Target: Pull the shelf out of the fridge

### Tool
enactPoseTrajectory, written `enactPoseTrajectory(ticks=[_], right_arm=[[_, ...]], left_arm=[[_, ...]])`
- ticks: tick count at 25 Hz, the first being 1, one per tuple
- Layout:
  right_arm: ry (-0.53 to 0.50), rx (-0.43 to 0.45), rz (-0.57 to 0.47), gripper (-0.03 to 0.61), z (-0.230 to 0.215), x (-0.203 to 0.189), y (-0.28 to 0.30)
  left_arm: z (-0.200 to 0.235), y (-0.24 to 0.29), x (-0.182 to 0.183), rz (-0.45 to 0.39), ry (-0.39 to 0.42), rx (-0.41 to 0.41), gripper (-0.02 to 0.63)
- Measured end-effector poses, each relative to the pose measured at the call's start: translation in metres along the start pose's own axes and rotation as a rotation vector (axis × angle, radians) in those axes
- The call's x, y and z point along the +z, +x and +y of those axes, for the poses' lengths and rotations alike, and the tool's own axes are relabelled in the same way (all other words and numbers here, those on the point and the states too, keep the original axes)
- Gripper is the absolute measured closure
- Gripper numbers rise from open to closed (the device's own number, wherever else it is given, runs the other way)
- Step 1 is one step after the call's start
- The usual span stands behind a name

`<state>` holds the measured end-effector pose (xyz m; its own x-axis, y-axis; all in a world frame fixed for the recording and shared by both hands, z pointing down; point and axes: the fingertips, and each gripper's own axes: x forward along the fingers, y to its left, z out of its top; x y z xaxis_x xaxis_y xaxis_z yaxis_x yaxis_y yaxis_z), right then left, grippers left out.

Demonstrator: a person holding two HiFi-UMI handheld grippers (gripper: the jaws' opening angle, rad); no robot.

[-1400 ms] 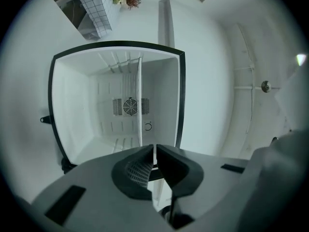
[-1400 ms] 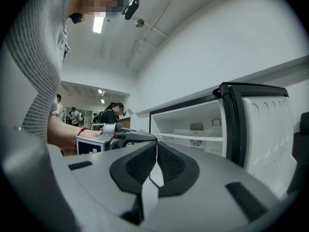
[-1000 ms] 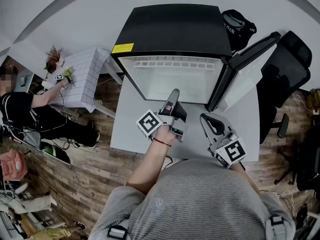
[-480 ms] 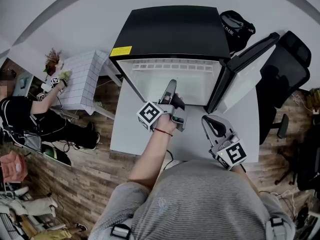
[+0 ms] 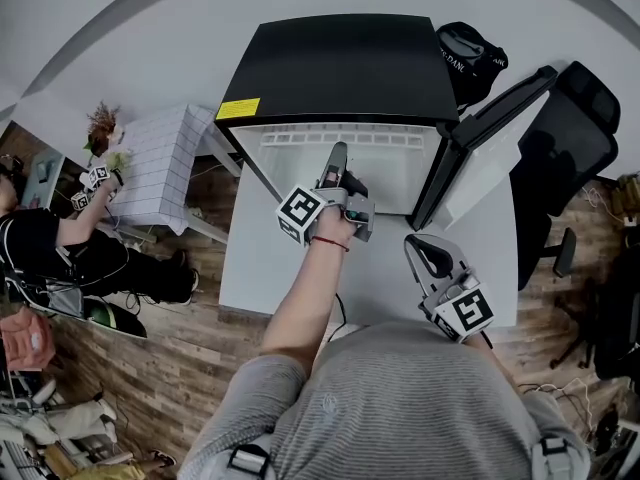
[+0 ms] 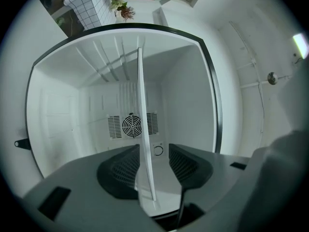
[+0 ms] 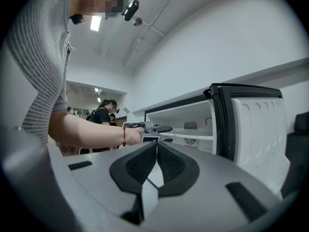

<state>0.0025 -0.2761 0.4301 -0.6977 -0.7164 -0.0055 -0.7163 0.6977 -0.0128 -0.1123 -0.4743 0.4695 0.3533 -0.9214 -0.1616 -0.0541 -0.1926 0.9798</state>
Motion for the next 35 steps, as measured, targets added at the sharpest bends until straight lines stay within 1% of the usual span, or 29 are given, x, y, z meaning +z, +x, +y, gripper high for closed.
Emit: enactPoseTrajectory(ticks=[6, 14, 27, 35], right_arm=[[0.015, -0.008, 0.007, 0.565, -0.003, -0.001, -0.001], [0.018, -0.016, 0.016, 0.565, -0.008, -0.004, 0.002], [0.017, -0.025, 0.031, 0.565, -0.014, -0.007, 0.006], [0.009, -0.026, 0.036, 0.565, -0.016, -0.010, 0.006]], left_arm=[[0.004, 0.017, 0.019, -0.061, 0.013, 0.015, 0.437], [0.013, 0.038, 0.033, -0.093, -0.011, 0.027, 0.437], [0.028, 0.066, 0.040, -0.101, -0.041, 0.063, 0.439], [0.030, 0.078, 0.040, -0.111, -0.087, 0.049, 0.445]])
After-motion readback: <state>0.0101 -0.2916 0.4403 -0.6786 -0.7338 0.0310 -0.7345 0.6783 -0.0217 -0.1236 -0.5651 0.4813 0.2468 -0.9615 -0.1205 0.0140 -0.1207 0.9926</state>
